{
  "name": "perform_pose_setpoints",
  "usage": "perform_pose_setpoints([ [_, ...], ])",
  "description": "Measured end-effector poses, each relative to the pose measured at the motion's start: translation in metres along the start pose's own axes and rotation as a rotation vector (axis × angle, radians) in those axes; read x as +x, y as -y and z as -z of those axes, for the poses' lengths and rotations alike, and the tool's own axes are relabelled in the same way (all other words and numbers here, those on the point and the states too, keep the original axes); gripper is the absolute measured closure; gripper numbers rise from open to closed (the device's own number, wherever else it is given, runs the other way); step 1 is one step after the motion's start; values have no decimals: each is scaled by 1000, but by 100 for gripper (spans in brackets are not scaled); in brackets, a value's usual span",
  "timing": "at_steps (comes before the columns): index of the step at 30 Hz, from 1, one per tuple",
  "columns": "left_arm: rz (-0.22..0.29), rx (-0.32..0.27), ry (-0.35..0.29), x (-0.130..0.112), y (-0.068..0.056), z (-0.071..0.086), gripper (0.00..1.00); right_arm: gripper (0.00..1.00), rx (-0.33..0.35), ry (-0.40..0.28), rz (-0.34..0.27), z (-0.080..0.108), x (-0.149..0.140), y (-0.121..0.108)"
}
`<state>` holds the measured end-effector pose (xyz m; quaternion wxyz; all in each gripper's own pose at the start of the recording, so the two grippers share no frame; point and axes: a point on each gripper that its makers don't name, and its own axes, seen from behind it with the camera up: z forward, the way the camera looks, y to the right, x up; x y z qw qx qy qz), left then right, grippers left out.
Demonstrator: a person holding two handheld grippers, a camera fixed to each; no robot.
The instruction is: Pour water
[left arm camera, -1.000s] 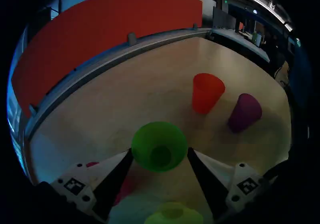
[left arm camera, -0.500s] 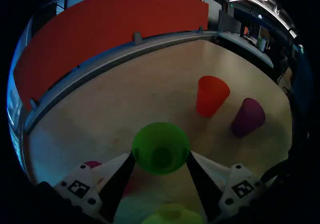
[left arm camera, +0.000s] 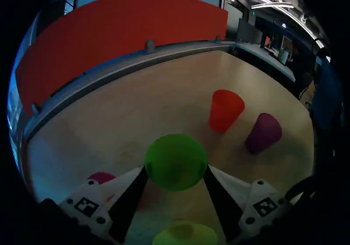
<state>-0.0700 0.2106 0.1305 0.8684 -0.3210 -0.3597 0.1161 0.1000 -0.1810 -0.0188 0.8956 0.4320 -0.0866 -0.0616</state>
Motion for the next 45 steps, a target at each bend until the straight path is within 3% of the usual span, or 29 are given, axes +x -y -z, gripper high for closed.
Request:
perform_pose_setpoints([
  [9,-14,-10,-58,7,-3,30,14,10,-2,0,3,0,5,4],
  [30,-80,-24,-250,34,-23,125,14,10,-9,-7,33,8,24,25],
  [45,-40,-60,-376,46,-33,173,14,10,-6,-18,41,12,33,38],
])
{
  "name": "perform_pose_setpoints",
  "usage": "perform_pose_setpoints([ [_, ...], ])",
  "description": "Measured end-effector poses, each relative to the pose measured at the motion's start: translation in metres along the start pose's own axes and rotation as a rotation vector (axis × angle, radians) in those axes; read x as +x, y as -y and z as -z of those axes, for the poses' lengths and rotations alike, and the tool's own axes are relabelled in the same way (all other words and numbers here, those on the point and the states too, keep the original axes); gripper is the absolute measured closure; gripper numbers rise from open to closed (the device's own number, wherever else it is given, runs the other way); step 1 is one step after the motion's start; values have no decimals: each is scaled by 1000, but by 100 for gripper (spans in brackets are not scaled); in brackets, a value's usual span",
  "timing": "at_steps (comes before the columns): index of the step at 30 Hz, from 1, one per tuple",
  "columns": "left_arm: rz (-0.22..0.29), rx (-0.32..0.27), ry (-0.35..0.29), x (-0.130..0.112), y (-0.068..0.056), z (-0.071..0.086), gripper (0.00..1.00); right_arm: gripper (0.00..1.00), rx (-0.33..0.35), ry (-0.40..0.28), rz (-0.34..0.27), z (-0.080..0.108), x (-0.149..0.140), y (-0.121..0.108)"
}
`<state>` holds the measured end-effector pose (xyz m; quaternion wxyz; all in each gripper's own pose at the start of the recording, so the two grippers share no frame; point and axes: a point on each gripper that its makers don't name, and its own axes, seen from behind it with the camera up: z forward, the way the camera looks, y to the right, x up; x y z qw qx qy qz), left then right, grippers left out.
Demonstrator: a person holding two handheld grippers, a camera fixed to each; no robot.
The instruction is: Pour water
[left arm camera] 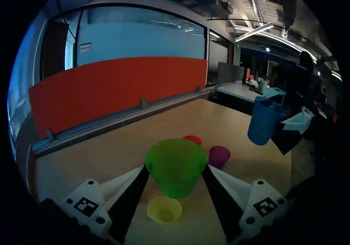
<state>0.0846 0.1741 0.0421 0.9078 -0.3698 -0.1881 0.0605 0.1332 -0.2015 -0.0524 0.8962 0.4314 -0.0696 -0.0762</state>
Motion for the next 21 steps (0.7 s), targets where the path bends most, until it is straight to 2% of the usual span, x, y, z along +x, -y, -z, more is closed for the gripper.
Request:
perform_pose_setpoints([
  [10,3,-11,-83,13,-6,20,13,10,3,-8,4,-1,6,6],
  [21,-22,-24,-183,21,-12,32,13,10,6,-14,12,0,11,11],
])
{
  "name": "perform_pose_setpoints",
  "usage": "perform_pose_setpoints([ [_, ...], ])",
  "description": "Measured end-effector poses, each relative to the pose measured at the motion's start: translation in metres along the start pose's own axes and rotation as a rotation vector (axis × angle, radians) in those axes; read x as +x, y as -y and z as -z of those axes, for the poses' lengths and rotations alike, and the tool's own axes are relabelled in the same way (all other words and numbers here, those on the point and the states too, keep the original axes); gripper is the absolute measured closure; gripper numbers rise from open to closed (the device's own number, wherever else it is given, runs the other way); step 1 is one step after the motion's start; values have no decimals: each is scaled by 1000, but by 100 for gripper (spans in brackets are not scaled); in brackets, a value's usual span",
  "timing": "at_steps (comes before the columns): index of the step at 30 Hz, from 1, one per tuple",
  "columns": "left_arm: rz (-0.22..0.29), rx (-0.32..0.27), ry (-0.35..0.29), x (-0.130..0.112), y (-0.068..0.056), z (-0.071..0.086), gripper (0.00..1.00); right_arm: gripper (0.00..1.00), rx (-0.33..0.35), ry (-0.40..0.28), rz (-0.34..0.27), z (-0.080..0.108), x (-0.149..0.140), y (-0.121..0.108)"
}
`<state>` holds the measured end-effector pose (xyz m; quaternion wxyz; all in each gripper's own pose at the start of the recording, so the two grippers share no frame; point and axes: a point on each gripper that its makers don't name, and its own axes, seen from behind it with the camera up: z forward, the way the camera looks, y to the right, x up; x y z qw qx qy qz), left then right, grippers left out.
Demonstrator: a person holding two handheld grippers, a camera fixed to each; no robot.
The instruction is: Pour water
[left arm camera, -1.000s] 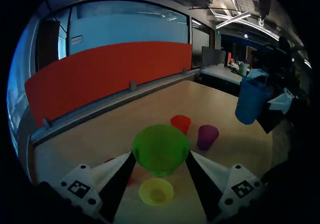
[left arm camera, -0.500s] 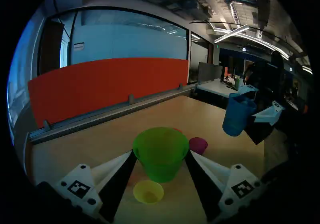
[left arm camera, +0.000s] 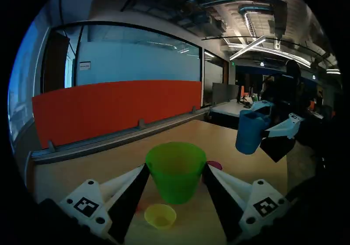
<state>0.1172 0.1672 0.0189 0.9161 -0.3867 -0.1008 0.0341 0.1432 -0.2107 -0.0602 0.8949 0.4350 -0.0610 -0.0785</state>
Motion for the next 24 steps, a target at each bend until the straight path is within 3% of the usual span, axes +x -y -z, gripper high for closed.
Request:
perform_pose_setpoints([
  [9,-23,-24,-53,4,-9,4,14,10,4,-2,4,-1,1,2],
  [24,-16,-50,-109,7,-18,9,14,10,6,-3,9,-2,3,1],
])
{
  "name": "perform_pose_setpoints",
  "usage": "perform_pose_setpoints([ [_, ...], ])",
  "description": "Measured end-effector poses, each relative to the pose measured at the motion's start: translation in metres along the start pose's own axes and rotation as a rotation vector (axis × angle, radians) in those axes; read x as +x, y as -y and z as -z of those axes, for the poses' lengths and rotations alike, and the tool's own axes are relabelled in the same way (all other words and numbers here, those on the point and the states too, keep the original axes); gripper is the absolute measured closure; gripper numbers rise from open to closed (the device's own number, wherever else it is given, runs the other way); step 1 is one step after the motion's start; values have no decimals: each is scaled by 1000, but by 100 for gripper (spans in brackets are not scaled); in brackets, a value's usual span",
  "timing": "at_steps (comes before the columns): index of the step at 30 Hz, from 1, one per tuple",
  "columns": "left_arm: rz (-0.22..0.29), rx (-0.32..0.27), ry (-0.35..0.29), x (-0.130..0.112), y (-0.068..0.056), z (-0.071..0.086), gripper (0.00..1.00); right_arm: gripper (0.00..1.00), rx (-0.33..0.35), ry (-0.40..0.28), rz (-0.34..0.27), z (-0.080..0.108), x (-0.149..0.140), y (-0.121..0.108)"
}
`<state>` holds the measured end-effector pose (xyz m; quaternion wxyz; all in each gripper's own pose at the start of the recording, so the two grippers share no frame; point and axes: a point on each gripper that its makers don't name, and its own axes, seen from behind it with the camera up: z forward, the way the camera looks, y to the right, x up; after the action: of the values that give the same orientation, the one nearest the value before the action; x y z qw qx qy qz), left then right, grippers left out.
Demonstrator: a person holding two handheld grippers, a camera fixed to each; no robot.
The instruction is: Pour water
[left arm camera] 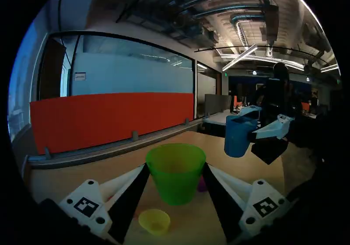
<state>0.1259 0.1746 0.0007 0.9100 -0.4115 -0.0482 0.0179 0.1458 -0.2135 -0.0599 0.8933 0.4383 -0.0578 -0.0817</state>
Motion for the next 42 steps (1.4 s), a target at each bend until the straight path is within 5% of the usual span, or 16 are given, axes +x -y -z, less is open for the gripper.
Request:
perform_pose_setpoints([
  [24,-25,-59,-31,-2,-25,12,14,10,7,-4,36,-6,7,-2],
  [42,-2,-96,-24,-15,-44,8,15,10,0,-26,169,-19,35,-17],
])
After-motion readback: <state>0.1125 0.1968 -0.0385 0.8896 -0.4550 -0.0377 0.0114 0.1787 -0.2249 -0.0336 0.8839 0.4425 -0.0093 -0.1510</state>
